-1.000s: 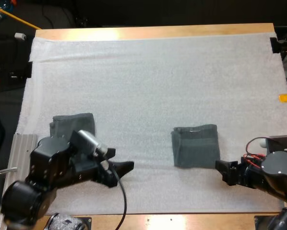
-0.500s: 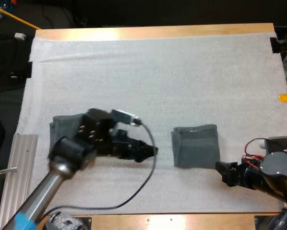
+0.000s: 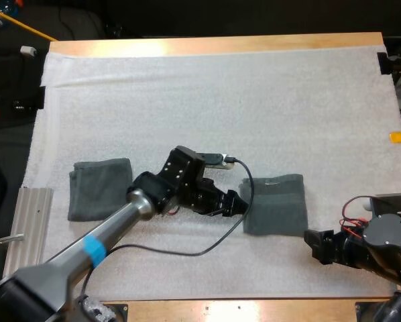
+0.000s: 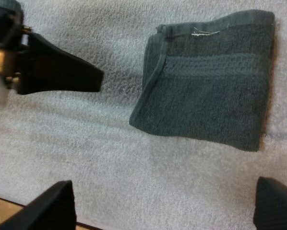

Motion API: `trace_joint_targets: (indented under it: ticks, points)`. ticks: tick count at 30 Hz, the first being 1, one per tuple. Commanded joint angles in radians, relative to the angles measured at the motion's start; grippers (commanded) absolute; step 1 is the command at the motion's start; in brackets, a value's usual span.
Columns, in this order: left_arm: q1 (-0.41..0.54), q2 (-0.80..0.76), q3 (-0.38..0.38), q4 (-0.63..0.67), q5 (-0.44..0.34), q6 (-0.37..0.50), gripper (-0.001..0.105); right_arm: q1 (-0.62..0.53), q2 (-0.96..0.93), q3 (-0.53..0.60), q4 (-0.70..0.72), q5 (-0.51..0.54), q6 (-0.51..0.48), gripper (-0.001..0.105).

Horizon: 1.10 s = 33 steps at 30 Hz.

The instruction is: Pick towel from pile, fold and stack

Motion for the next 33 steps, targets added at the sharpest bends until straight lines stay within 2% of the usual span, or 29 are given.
trace_joint_targets:
  ticks: [1,12,15,21,27,31,33]
  points:
    - [-0.006,0.015,0.002,-0.024,0.001,-0.024,0.071,0.000,-0.002,-0.006,0.007,0.006,-0.004,0.072]
    - [-0.006,0.190,0.000,-0.126,0.050,-0.104,0.071,0.000,-0.002,-0.006,0.007,0.006,-0.004,0.072]
    - [-0.006,0.217,0.000,-0.138,0.075,-0.108,0.071,0.000,-0.002,-0.006,0.007,0.006,-0.004,0.072]
    - [-0.017,0.228,-0.011,-0.145,0.067,-0.109,0.071,0.000,-0.002,-0.006,0.007,0.006,-0.004,0.072]
    - [-0.086,0.256,-0.044,-0.155,0.025,-0.177,0.071,0.000,-0.002,-0.006,0.007,0.006,-0.004,0.072]
    - [-0.130,0.285,-0.090,-0.160,0.024,-0.216,0.071,0.000,-0.002,-0.006,0.007,0.006,-0.004,0.072]
    - [-0.154,0.311,-0.131,-0.160,0.024,-0.239,0.067,0.000,-0.002,-0.006,0.007,0.006,-0.004,0.072]
